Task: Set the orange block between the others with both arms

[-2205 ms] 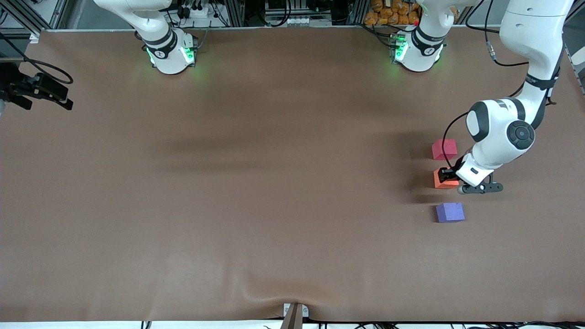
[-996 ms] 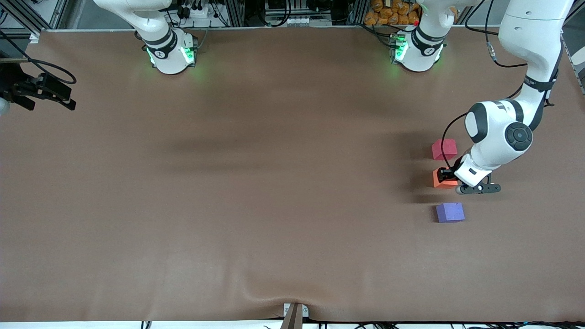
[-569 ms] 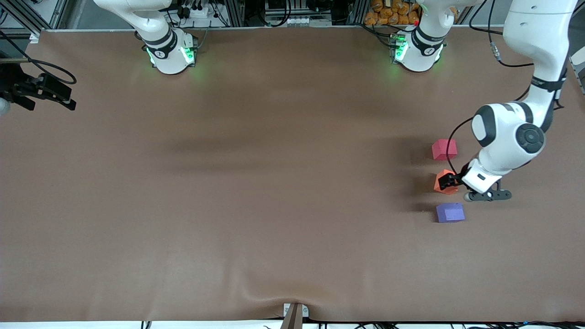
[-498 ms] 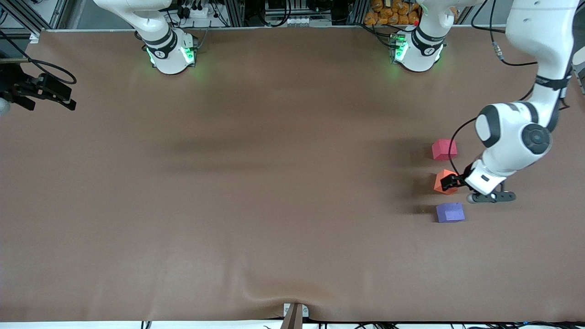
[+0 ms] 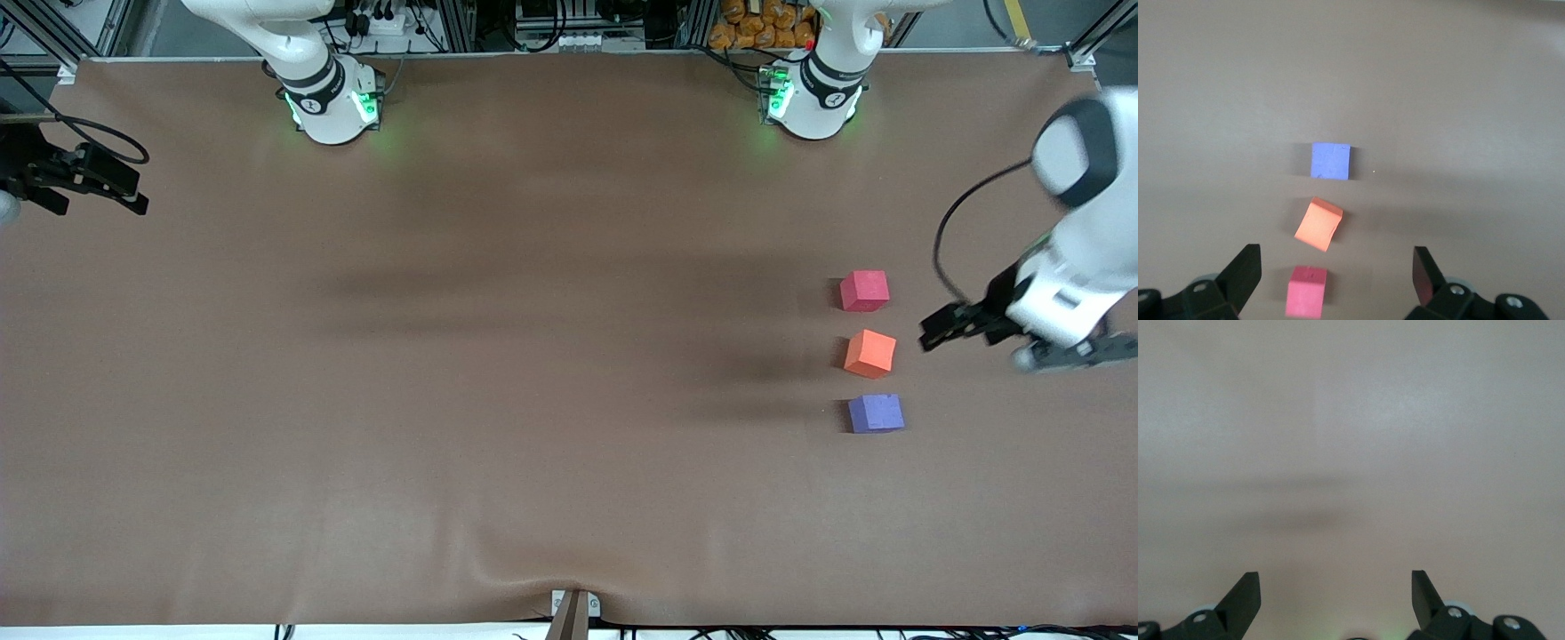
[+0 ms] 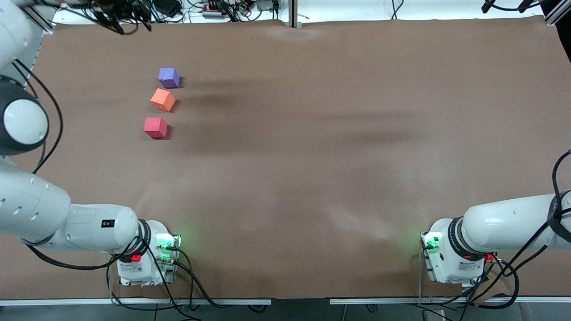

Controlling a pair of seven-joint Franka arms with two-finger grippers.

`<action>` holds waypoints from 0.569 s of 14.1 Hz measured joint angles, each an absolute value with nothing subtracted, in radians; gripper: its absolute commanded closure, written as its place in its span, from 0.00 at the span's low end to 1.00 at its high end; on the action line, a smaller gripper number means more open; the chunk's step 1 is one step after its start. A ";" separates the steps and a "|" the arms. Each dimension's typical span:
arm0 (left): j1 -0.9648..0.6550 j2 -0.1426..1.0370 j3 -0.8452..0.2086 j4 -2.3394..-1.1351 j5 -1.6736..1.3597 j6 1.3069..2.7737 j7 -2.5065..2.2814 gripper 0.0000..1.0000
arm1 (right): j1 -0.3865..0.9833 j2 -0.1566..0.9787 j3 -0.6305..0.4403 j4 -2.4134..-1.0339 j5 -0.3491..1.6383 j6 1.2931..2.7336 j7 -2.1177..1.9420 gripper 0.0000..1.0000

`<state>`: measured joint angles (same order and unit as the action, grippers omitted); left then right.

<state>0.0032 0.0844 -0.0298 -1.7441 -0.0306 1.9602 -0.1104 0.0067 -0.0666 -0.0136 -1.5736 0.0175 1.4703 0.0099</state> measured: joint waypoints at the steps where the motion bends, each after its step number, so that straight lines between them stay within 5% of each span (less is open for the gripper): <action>1: 0.002 0.069 -0.031 -1.698 -0.024 1.889 -0.112 0.00 | 0.007 -0.067 -0.014 -1.574 0.017 1.470 0.010 0.00; 8: 0.002 0.043 -0.064 -1.471 -0.022 1.622 -0.112 0.00 | 0.007 -0.067 -0.014 -1.574 0.017 1.470 0.010 0.00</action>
<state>0.0022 0.0432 -0.0636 -1.4709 -0.0216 1.6224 -0.1123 0.0071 -0.0666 -0.0135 -1.5736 0.0175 1.4704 0.0099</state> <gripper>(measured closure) 0.000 0.000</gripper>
